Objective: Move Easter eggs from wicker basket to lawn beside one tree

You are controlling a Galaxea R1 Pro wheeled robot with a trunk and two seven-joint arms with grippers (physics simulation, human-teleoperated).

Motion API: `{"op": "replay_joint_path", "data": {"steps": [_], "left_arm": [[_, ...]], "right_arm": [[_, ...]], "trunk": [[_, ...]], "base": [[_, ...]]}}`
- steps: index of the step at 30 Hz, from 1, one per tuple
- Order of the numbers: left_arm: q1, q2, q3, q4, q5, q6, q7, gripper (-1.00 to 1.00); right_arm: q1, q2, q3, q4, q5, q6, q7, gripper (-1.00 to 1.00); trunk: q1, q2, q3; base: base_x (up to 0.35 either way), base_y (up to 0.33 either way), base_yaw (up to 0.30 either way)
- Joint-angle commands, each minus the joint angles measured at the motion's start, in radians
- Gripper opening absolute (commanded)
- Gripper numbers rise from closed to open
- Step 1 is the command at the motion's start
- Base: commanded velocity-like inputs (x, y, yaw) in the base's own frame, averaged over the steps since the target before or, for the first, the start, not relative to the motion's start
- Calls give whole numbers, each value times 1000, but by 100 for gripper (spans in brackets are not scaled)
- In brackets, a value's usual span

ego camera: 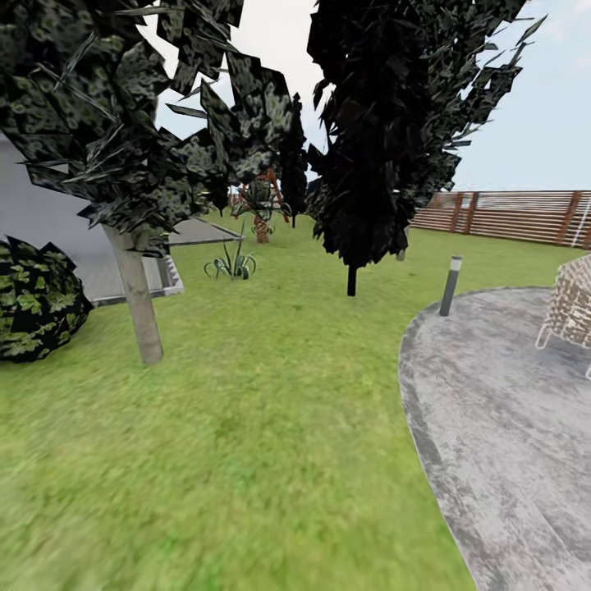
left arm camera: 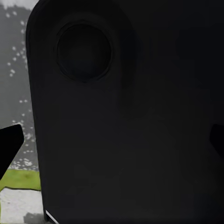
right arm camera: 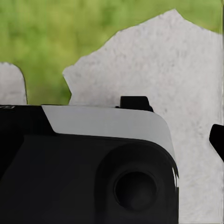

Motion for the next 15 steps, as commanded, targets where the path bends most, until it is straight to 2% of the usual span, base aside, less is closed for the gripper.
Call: {"op": "replay_joint_path", "data": {"steps": [1, 7, 15], "left_arm": [[0, 0, 2, -2, 3, 1, -4, 100], [0, 0, 2, -2, 3, 1, -5, 100], [0, 0, 2, -2, 3, 1, -5, 100]], "right_arm": [[0, 0, 0, 1, 0, -3, 1, 100], [0, 0, 0, 1, 0, -3, 1, 100], [-1, 0, 0, 1, 1, -3, 1, 100]], "trunk": [[0, 0, -1], [0, 0, -1], [0, 0, -1]], "base": [[283, -180, 213], [279, -184, 145], [279, -185, 16]]}}
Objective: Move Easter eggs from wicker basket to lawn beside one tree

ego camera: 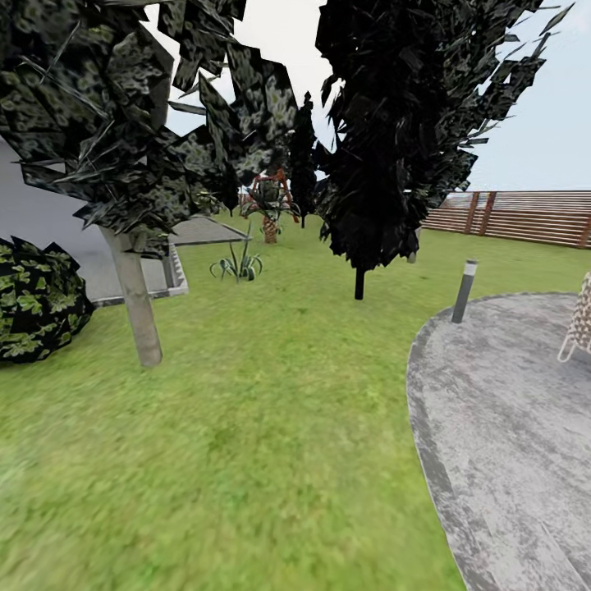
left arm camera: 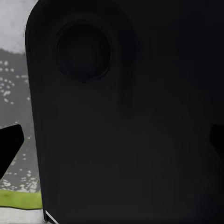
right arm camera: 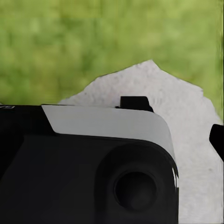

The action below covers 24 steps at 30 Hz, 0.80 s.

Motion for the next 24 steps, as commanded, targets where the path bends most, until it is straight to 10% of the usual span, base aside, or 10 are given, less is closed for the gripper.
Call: {"op": "replay_joint_path", "data": {"steps": [1, 24], "left_arm": [[0, 0, 2, -2, 3, 1, -4, 100], [0, 0, 2, -2, 3, 1, -4, 100]], "right_arm": [[0, 0, 0, 1, 0, -3, 1, 100], [0, 0, -1, 2, -1, -3, 1, 100]], "trunk": [[0, 0, -1], [0, 0, -1]], "base": [[278, -185, 1], [278, -185, 200]]}}
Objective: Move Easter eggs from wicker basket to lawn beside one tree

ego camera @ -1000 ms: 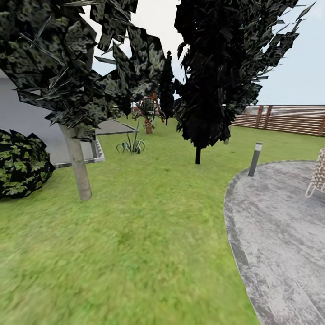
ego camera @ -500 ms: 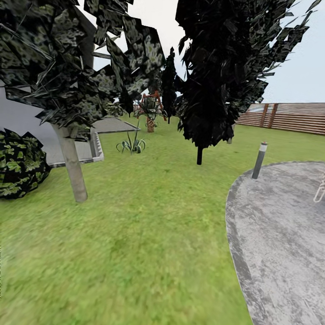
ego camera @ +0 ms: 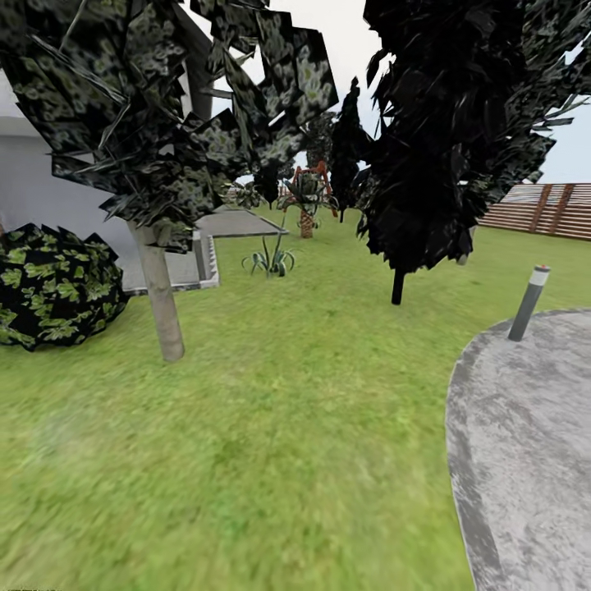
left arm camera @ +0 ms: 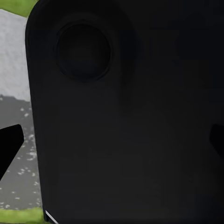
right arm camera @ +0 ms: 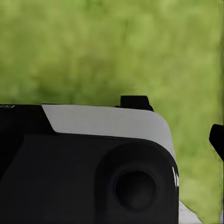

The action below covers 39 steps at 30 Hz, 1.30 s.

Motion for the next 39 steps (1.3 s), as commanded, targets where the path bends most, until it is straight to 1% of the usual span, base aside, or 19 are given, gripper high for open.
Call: {"op": "replay_joint_path", "data": {"steps": [1, 11, 39], "left_arm": [[0, 0, 2, -2, 3, 1, -4, 100], [0, 0, 2, -2, 3, 1, -4, 100], [0, 0, 2, -2, 3, 1, -2, 100]], "right_arm": [[-1, 0, 0, 1, 0, -3, 1, 100], [-1, 0, 0, 0, 0, -3, 1, 100], [-1, 0, 1, 0, 1, -3, 1, 100]], "trunk": [[0, 0, -1], [0, 0, -1], [0, 0, -1]], "base": [[279, -185, 278], [279, -185, 199], [279, -178, 5]]}}
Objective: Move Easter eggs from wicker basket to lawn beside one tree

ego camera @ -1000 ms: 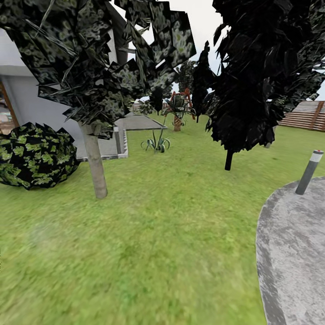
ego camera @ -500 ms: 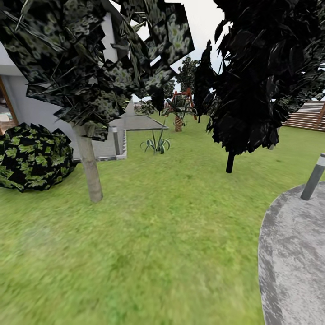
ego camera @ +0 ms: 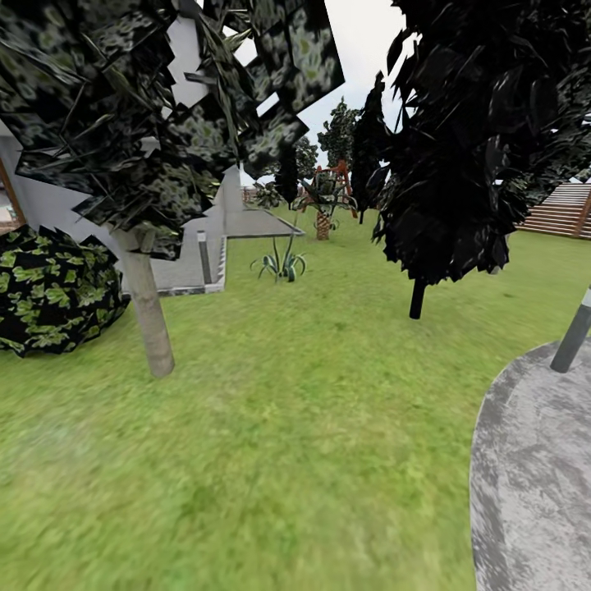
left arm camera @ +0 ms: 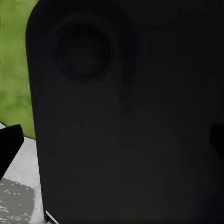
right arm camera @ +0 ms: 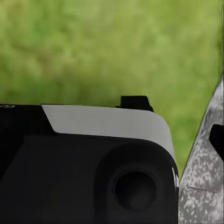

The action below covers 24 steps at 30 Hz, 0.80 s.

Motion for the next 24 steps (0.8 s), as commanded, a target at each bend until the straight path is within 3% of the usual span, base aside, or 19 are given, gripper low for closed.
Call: {"op": "replay_joint_path", "data": {"steps": [1, 21, 24], "left_arm": [[0, 0, 2, -2, 3, 1, -4, 100], [0, 4, 7, -2, 6, 1, -2, 100], [0, 5, 8, -2, 19, 1, -2, 100]], "right_arm": [[-1, 0, 0, 1, 0, -3, 1, 100], [-1, -1, 0, 2, 1, -3, 1, 100], [-1, -1, 0, 2, 1, -3, 1, 100]], "trunk": [[0, 0, -1], [0, 0, -1], [0, 0, -1]], "base": [[279, -172, 0], [279, -170, 0], [292, -153, 0]]}}
